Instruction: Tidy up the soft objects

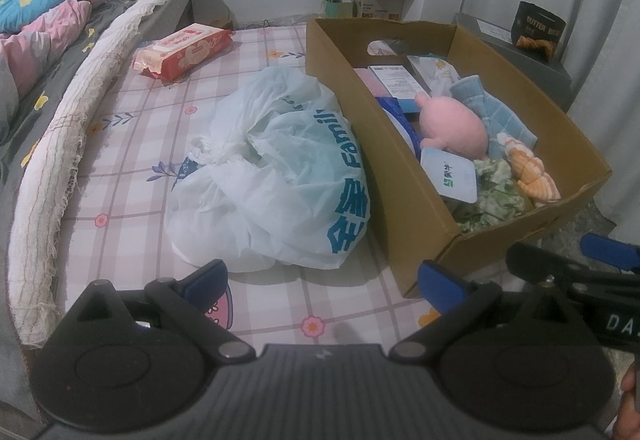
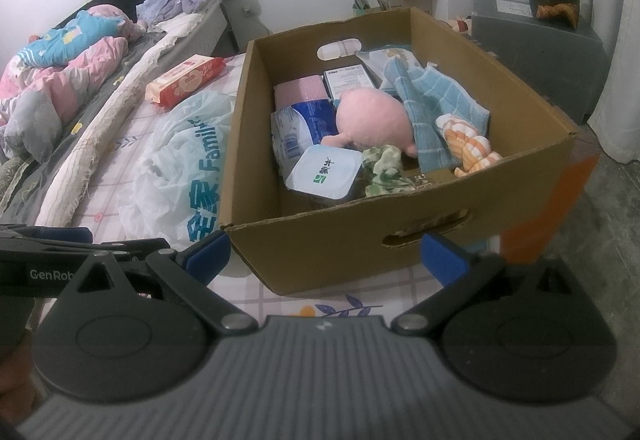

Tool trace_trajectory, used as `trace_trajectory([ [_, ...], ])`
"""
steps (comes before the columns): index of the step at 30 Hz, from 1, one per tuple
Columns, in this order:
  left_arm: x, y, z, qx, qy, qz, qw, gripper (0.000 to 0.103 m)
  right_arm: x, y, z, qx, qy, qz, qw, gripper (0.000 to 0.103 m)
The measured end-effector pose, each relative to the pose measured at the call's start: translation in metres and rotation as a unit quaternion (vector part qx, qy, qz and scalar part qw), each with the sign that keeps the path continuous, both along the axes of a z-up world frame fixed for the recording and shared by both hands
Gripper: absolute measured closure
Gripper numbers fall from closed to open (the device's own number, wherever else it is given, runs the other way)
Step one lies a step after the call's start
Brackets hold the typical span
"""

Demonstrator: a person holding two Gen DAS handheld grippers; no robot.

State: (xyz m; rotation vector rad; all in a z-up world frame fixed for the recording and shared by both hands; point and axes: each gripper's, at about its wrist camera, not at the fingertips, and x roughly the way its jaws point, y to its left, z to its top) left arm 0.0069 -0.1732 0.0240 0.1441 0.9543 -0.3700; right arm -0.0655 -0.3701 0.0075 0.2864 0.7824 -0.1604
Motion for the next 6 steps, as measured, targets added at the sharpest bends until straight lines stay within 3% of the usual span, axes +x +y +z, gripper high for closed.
trace_trajectory([
  [6, 0.0006, 0.0004, 0.0019, 0.000, 0.001, 0.000, 1.0000, 0.001, 0.0000, 0.0000, 0.0009, 0.000, 0.000, -0.001, 1.000, 0.001],
])
